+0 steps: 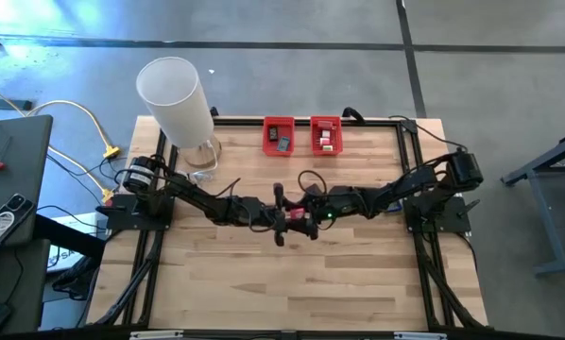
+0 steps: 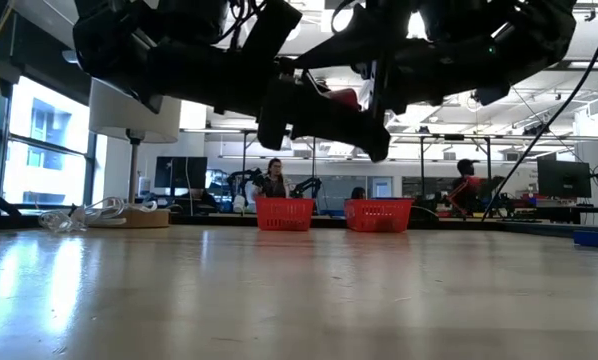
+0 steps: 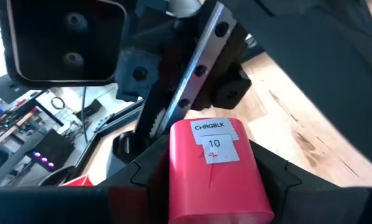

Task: Pick & Place Office items
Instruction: Put the pink charger adapter into the right red bin

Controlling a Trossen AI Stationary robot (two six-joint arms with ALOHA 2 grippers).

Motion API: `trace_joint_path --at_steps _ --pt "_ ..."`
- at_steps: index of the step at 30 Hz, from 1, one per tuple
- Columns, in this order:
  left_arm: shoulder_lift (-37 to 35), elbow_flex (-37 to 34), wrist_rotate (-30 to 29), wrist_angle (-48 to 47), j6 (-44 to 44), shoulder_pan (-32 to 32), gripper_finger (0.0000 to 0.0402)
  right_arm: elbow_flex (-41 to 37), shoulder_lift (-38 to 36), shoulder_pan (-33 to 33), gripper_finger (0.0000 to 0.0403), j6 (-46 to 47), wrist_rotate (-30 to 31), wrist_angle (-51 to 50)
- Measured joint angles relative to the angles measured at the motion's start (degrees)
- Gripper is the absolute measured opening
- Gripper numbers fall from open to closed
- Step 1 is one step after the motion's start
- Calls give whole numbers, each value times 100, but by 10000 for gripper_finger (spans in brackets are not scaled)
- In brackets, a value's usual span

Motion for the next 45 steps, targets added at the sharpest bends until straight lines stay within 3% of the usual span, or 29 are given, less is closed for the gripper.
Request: trace_joint_path --at_steps 6,23,45 --pt "-2 0 -162 -63 222 -153 150 -2 0 -73 331 55 -248 -171" --pt "-5 -9 -607 -94 519 -409 150 -4 -4 -122 150 -196 -52 -96" --pt "0 -9 -1108 135 1144 -422 169 7 -15 -114 148 -266 -184 -134"
